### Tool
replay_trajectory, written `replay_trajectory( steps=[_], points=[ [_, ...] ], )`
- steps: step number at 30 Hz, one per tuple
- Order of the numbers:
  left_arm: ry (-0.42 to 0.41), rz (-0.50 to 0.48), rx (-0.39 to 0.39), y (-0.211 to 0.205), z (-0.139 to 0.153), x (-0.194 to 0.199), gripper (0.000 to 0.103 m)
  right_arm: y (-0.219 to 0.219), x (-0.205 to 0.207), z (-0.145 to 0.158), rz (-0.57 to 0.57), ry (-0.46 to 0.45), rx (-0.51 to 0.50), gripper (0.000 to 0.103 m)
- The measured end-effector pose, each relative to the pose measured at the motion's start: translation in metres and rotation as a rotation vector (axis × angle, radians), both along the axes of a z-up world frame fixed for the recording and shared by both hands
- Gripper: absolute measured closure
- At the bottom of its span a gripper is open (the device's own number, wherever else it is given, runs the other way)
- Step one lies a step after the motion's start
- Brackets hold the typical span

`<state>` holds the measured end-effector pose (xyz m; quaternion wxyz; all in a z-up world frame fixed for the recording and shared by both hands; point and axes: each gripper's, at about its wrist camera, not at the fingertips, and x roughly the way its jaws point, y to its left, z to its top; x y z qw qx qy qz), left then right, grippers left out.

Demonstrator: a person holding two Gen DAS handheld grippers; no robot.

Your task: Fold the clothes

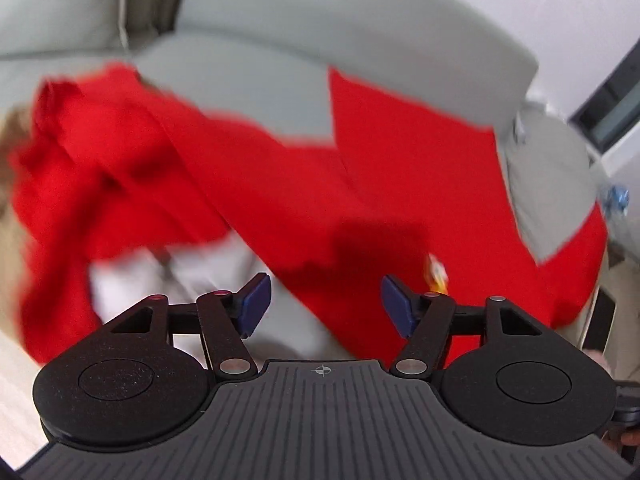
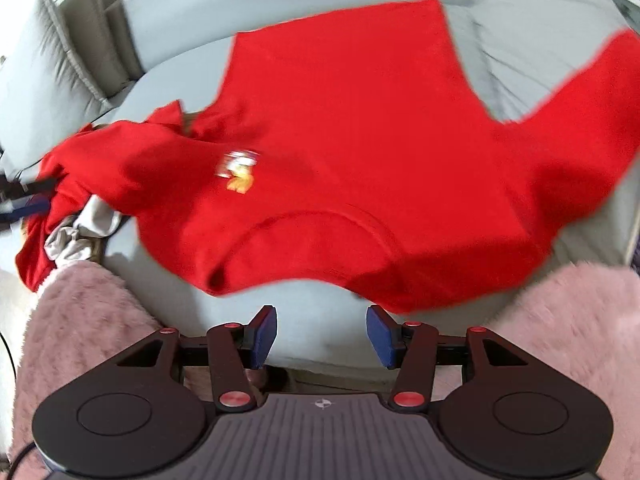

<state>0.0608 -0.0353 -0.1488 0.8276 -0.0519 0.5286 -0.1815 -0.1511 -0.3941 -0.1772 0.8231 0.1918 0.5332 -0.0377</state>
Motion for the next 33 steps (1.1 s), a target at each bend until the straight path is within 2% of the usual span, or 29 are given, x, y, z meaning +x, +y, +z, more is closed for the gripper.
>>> replay_trajectory(
  steps=[5, 7, 9, 13, 24, 28, 31, 33],
  points=[
    [0.110, 0.176, -0.064, -0.019, -0.041, -0.025, 0.043, -0.014, -0.018, -0.008, -0.025, -0.034, 0.043, 0.053],
    [0.102, 0.221, -0.090, -0.025, -0.050, -0.031, 0.043, -0.017, -0.021, -0.009, -0.023, -0.044, 0.053, 0.053],
    [0.101, 0.246, -0.102, -0.028, -0.056, -0.027, 0.043, -0.018, -0.021, -0.009, -0.020, -0.055, 0.064, 0.053],
    [0.167, 0.335, -0.110, -0.024, -0.074, -0.009, 0.045, -0.021, -0.023, -0.008, -0.021, -0.077, 0.074, 0.052],
    [0.111, 0.312, -0.066, -0.033, -0.078, -0.002, 0.043, -0.023, -0.027, -0.009, -0.025, -0.065, 0.067, 0.052],
    [0.091, 0.279, -0.033, -0.038, -0.077, -0.001, 0.046, -0.021, -0.026, -0.009, -0.015, -0.063, 0.060, 0.052],
    [0.092, 0.259, -0.003, -0.041, -0.080, -0.001, 0.052, -0.020, -0.026, -0.009, -0.010, -0.059, 0.058, 0.052],
    [0.085, 0.252, 0.032, -0.043, -0.080, -0.002, 0.072, -0.019, -0.026, -0.009, -0.008, -0.059, 0.056, 0.052]
  ],
)
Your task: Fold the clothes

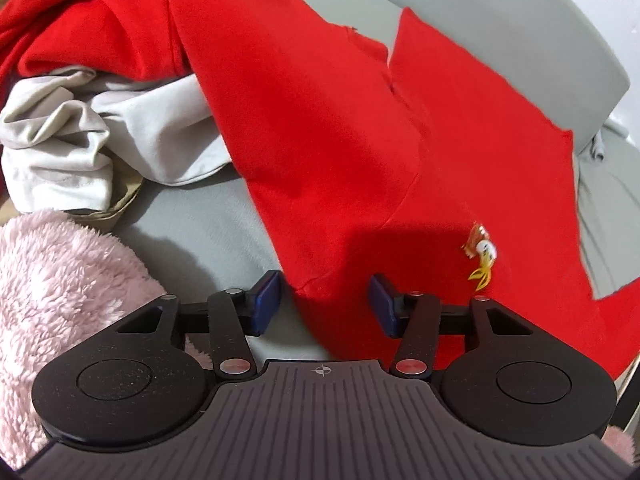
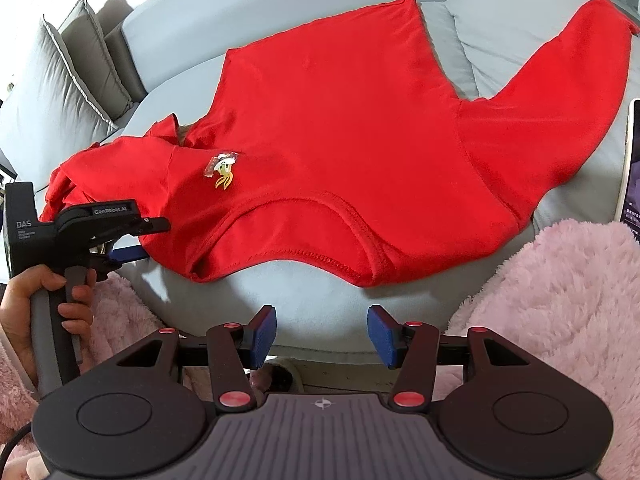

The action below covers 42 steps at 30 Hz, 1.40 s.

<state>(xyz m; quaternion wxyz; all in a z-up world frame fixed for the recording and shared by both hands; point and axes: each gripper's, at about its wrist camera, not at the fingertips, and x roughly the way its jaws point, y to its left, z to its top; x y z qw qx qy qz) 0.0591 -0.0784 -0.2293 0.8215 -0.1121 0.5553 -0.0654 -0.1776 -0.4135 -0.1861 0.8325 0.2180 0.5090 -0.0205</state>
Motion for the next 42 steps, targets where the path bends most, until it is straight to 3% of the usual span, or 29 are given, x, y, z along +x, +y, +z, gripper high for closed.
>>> replay_trajectory(
  steps=[3, 8, 11, 20, 22, 25, 26, 29, 33, 37, 42],
  points=[
    [-0.007, -0.017, 0.042, 0.000, 0.001, -0.002, 0.094, 0.000, -0.001, 0.000, 0.000, 0.000, -0.001, 0.052],
    [-0.028, -0.035, 0.059, -0.002, 0.017, -0.012, 0.099, 0.000, -0.002, 0.001, -0.002, -0.002, -0.002, 0.052],
    [-0.019, -0.003, 0.061, 0.004, 0.029, -0.025, 0.099, 0.000, -0.003, 0.002, -0.005, -0.007, -0.005, 0.052],
    [0.040, 0.003, 0.114, -0.019, 0.019, -0.023, 0.097, 0.004, 0.002, 0.000, 0.013, 0.003, -0.013, 0.050],
    [0.033, -0.008, 0.109, -0.022, 0.021, -0.025, 0.084, -0.001, 0.000, 0.000, -0.004, 0.001, -0.003, 0.050],
    [0.015, -0.038, 0.147, -0.028, 0.027, -0.032, 0.079, -0.009, -0.002, 0.001, -0.023, -0.004, -0.002, 0.049],
    [0.004, -0.054, 0.165, -0.029, 0.031, -0.036, 0.073, -0.012, -0.002, 0.002, -0.028, -0.007, -0.007, 0.049],
    [-0.043, -0.133, 0.201, -0.036, 0.043, -0.051, 0.065, -0.022, -0.001, 0.003, -0.035, -0.011, -0.038, 0.049],
    [-0.118, -0.321, 0.217, -0.061, 0.048, -0.073, 0.062, -0.021, 0.012, -0.005, 0.017, 0.009, -0.077, 0.049],
    [-0.191, -0.569, 0.313, -0.107, 0.040, -0.099, 0.056, -0.008, 0.028, -0.015, 0.116, 0.030, -0.136, 0.046],
    [-0.264, -0.746, 0.409, -0.126, 0.026, -0.111, 0.055, 0.004, 0.045, -0.025, 0.186, 0.044, -0.185, 0.045]
  ],
)
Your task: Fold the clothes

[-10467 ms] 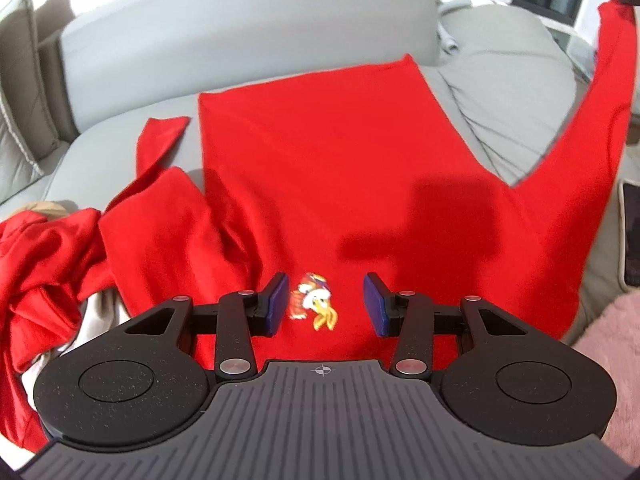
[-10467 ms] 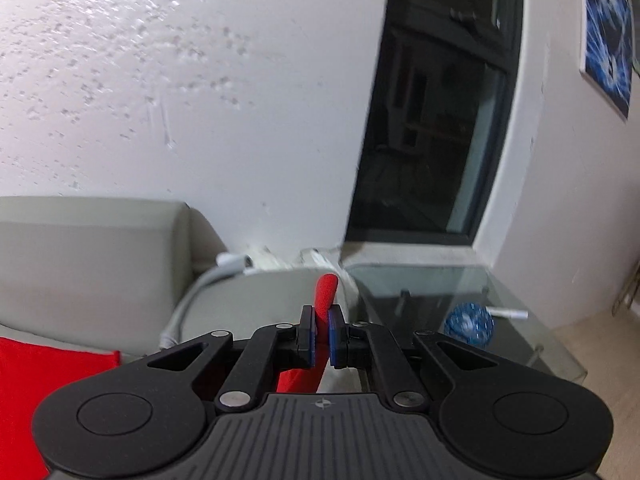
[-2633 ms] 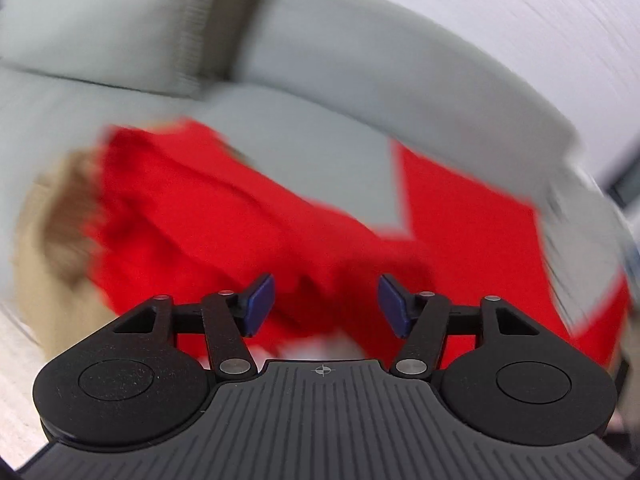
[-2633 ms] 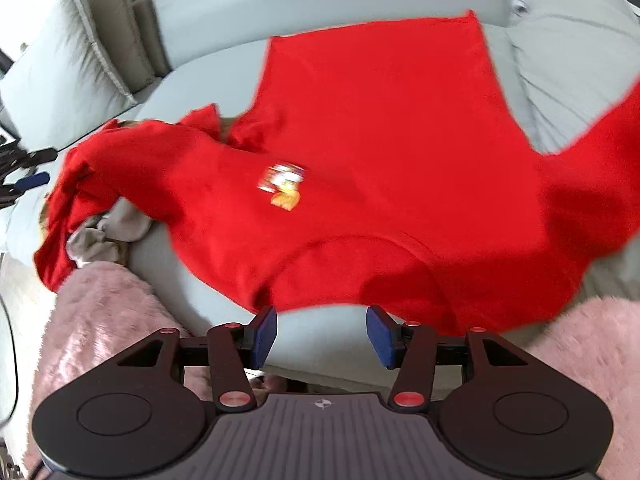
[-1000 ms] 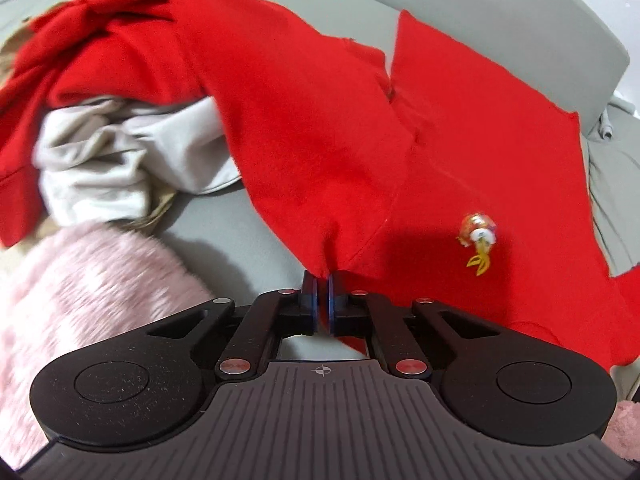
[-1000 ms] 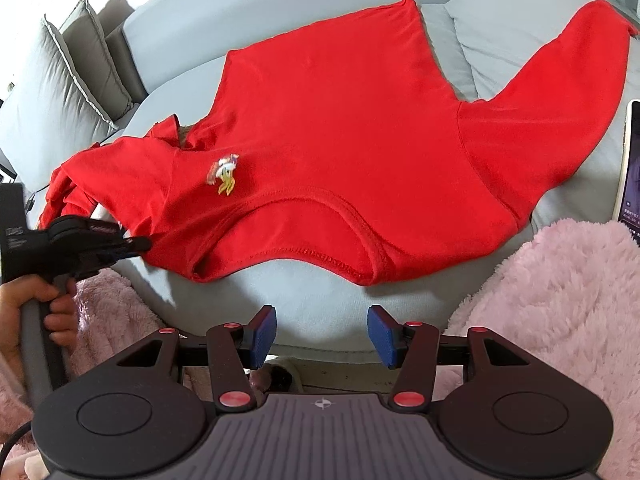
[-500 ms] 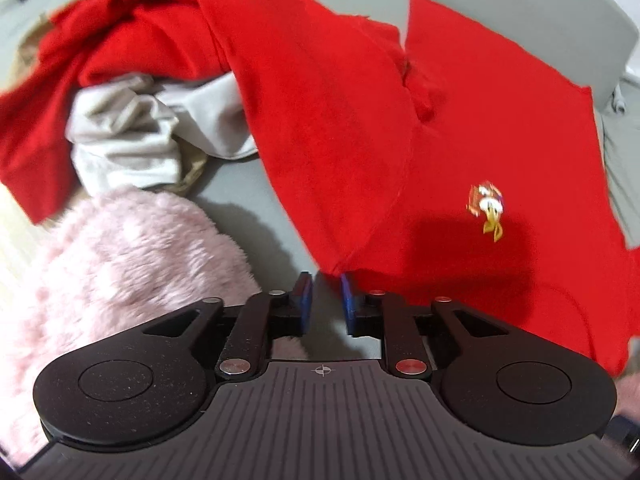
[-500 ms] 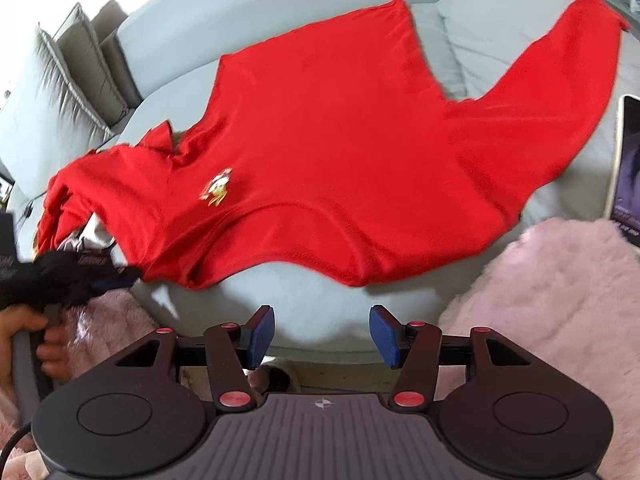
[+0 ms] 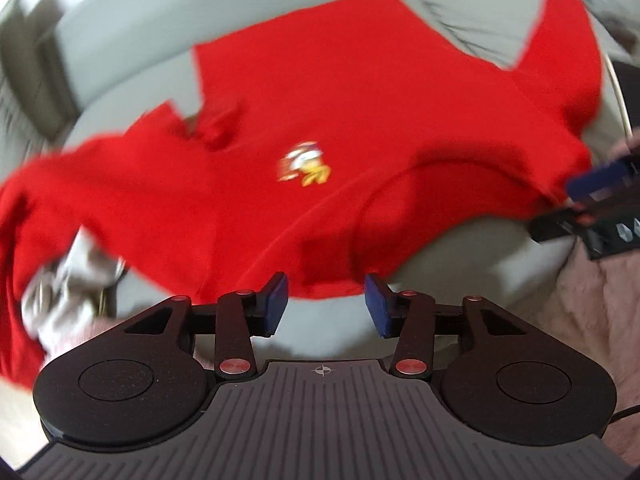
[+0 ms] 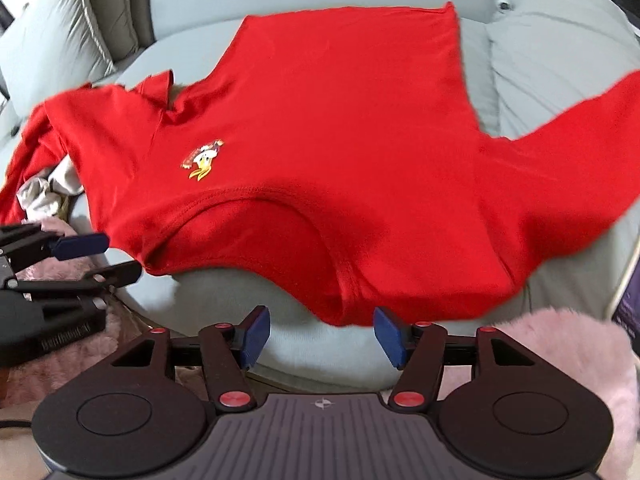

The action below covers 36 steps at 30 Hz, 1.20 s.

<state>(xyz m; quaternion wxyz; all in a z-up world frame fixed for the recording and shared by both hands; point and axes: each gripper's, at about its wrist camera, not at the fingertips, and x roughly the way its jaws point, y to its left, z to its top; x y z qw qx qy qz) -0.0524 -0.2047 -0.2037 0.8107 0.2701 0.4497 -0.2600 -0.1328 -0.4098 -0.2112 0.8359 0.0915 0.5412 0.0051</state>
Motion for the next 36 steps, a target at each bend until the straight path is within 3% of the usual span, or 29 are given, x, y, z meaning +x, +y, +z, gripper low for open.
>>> replay_trajectory(
  steps=[2, 3, 5, 6, 7, 10, 16, 20, 22, 24, 29, 36],
  points=[
    [0.001, -0.020, 0.016, -0.005, -0.006, 0.002, 0.058, 0.002, 0.005, -0.004, 0.013, 0.007, -0.012, 0.045],
    [0.016, -0.027, 0.021, -0.008, -0.010, 0.003, 0.071, 0.003, 0.007, -0.006, 0.019, 0.010, -0.018, 0.046],
    [0.058, -0.007, -0.005, -0.009, -0.014, 0.007, 0.086, 0.005, 0.013, -0.014, 0.023, 0.031, -0.034, 0.052],
    [0.067, 0.000, -0.011, -0.008, -0.015, 0.008, 0.093, 0.004, 0.013, -0.016, 0.015, 0.040, -0.048, 0.061],
    [0.069, 0.002, -0.008, -0.008, -0.015, 0.009, 0.096, 0.004, 0.014, -0.019, 0.006, 0.048, -0.061, 0.077],
    [0.081, 0.011, 0.010, -0.007, -0.016, 0.010, 0.099, 0.002, 0.013, -0.016, 0.007, 0.060, -0.066, 0.094],
    [0.111, 0.014, 0.030, -0.005, -0.009, 0.002, 0.099, 0.011, 0.009, -0.009, 0.085, 0.096, -0.146, 0.095],
    [0.144, 0.023, 0.053, -0.006, -0.021, 0.009, 0.099, 0.014, 0.013, -0.021, 0.093, 0.133, -0.164, 0.090],
    [0.161, 0.028, 0.026, -0.002, -0.017, 0.010, 0.096, 0.013, 0.010, -0.020, 0.087, 0.147, -0.145, 0.075],
    [0.189, 0.044, 0.002, 0.004, -0.014, 0.010, 0.080, 0.008, 0.003, -0.017, 0.068, 0.145, -0.101, 0.065],
    [0.198, 0.092, -0.056, 0.024, 0.001, 0.001, 0.061, -0.006, -0.018, 0.003, 0.005, 0.081, -0.016, 0.060],
    [0.128, 0.163, -0.127, 0.036, 0.025, 0.005, 0.051, -0.008, -0.027, 0.013, -0.009, 0.038, -0.011, 0.058]
  ],
)
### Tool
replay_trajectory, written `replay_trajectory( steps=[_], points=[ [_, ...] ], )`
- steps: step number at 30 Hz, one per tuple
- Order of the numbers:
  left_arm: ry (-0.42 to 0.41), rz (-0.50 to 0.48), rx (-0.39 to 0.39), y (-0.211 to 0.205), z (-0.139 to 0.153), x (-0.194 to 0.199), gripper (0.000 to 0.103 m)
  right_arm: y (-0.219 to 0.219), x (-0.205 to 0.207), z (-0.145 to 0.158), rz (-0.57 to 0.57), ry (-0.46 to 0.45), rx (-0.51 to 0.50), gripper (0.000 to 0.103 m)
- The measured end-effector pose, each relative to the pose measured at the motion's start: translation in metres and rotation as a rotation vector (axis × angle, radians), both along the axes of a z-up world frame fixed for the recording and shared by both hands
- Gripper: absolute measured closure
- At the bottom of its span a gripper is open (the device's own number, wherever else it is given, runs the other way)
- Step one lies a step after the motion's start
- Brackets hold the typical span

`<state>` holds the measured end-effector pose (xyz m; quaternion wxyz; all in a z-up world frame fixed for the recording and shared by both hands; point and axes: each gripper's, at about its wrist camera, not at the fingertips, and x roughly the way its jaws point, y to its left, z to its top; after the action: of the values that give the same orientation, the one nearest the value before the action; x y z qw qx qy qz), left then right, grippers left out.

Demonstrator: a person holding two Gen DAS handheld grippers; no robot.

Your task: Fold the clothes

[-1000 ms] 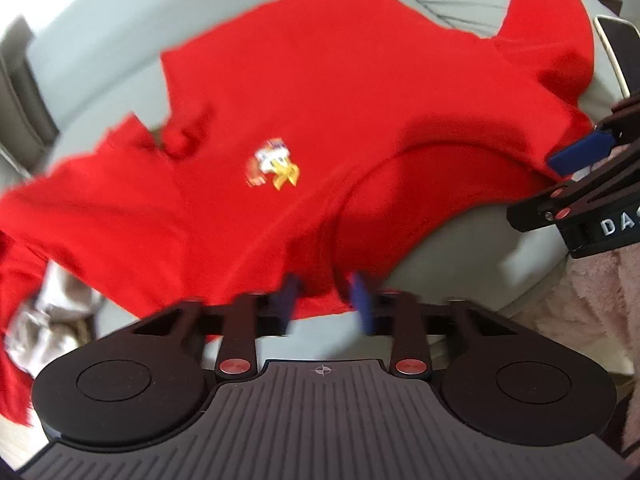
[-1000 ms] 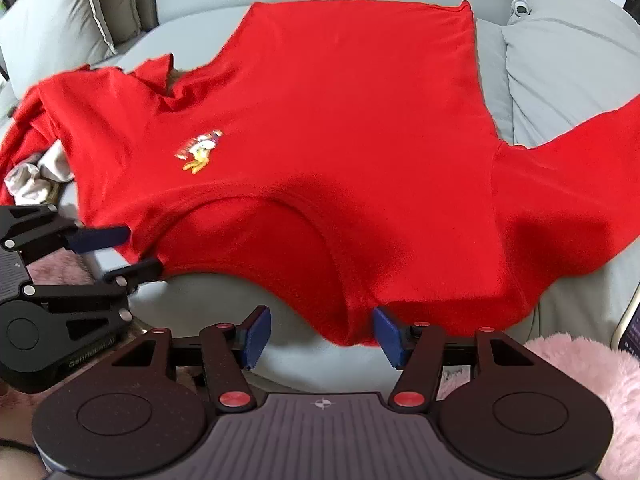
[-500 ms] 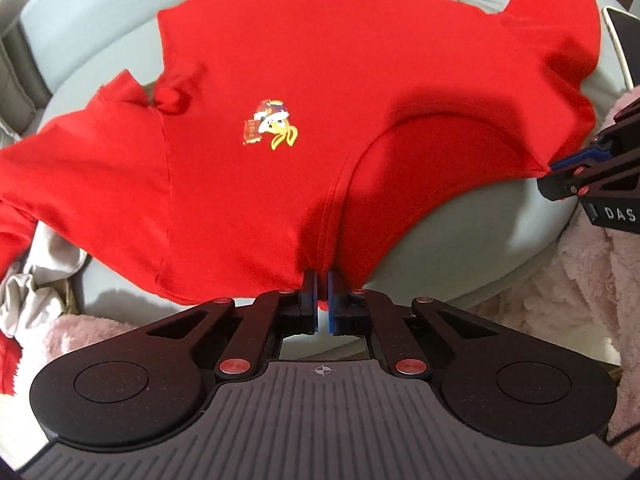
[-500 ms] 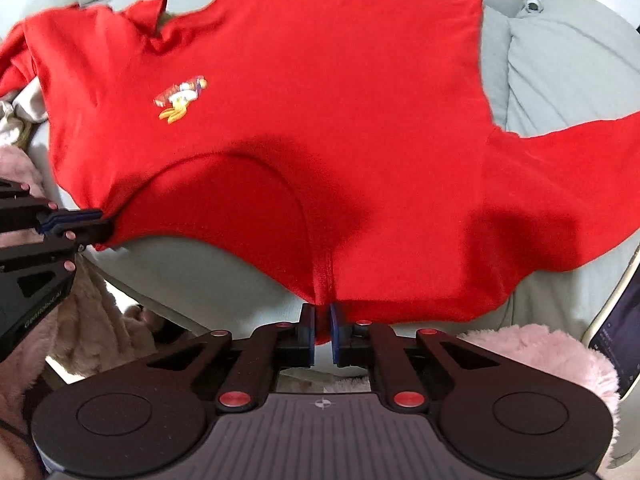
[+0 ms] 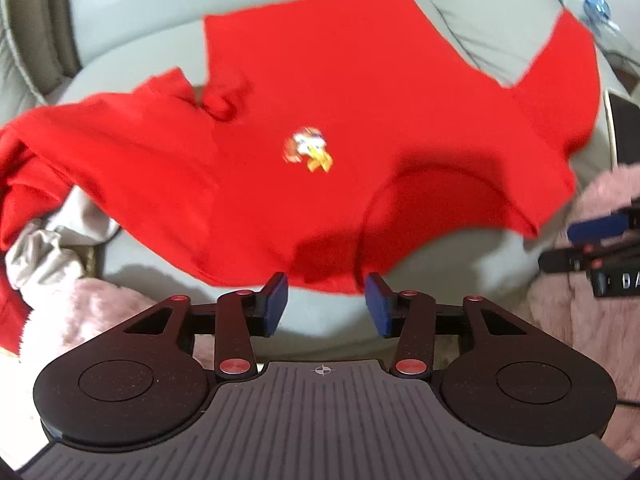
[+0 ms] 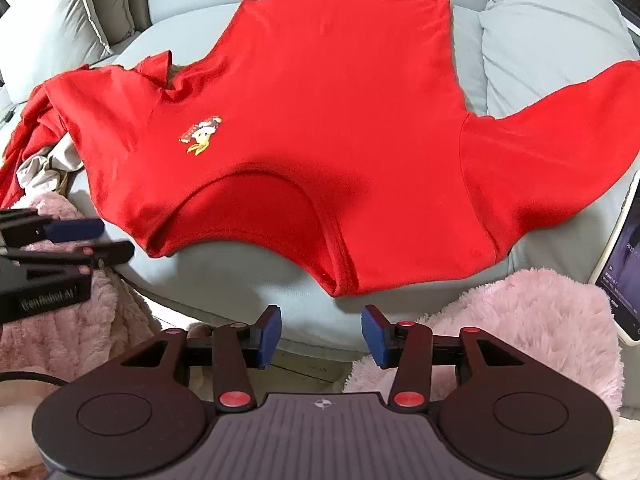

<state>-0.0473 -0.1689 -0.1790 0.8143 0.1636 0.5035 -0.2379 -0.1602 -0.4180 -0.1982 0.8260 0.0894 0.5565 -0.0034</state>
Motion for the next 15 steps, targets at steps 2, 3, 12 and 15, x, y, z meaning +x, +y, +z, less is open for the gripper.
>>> replay_trajectory(
  steps=[2, 3, 12, 15],
  points=[
    [0.000, 0.010, 0.003, 0.000, -0.001, 0.004, 0.050, 0.000, 0.005, 0.001, 0.002, -0.008, -0.010, 0.058],
    [0.001, 0.010, 0.010, -0.001, -0.002, 0.006, 0.050, 0.000, 0.008, 0.001, 0.003, -0.011, -0.015, 0.058],
    [-0.025, 0.011, 0.043, -0.023, -0.016, 0.034, 0.049, -0.001, 0.043, 0.006, -0.014, -0.108, -0.068, 0.067],
    [-0.018, 0.016, 0.060, -0.030, -0.028, 0.037, 0.049, -0.002, 0.053, -0.004, -0.040, -0.101, -0.097, 0.075]
  ],
)
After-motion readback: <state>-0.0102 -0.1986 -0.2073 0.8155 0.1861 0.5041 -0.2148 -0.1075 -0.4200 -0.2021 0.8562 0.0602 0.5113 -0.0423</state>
